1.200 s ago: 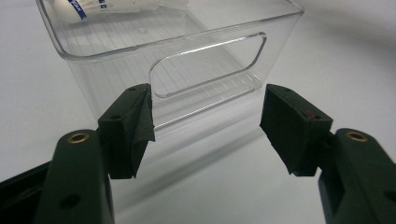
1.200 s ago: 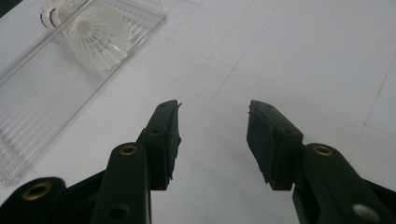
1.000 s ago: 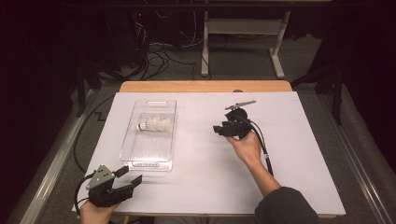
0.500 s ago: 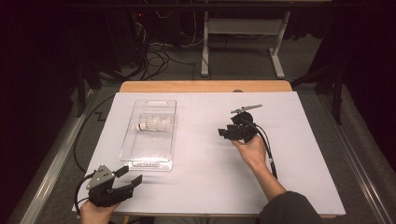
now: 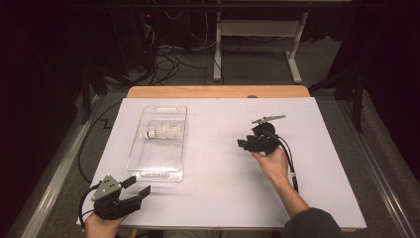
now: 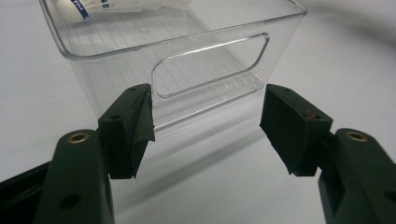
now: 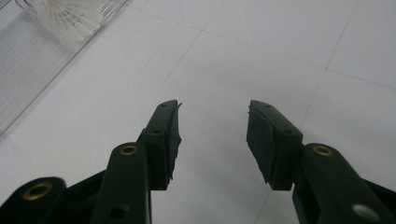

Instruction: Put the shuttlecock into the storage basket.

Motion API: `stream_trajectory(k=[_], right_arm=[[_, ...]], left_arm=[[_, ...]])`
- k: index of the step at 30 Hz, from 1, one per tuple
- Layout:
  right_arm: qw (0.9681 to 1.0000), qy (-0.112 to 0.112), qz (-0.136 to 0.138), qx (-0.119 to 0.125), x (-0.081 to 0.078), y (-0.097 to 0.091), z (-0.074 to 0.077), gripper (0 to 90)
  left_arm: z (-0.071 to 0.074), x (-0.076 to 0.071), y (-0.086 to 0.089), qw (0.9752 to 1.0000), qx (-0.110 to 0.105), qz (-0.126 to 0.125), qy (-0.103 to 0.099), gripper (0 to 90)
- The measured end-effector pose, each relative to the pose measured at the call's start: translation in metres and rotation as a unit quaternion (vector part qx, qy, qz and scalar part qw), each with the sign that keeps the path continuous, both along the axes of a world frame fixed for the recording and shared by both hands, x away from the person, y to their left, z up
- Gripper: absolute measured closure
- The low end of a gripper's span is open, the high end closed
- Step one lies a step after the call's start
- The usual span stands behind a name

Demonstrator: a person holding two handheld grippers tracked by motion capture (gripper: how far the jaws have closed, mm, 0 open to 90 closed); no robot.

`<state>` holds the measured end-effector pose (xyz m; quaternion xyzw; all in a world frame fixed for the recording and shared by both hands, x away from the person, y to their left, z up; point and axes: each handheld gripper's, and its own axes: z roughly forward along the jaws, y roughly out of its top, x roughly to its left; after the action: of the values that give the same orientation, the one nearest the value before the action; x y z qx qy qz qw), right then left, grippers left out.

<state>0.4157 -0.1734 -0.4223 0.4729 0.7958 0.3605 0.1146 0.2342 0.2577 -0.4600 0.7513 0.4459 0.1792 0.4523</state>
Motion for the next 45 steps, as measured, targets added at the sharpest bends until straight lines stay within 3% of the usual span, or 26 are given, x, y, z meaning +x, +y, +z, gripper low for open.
stream_trajectory(k=[45], right_arm=[[0.9999,-0.004,-0.014,0.001,-0.024,-0.031,-0.007,54.5]], left_arm=[[0.000,0.000,-0.001,1.0000,0.001,0.001,0.000,35.3]])
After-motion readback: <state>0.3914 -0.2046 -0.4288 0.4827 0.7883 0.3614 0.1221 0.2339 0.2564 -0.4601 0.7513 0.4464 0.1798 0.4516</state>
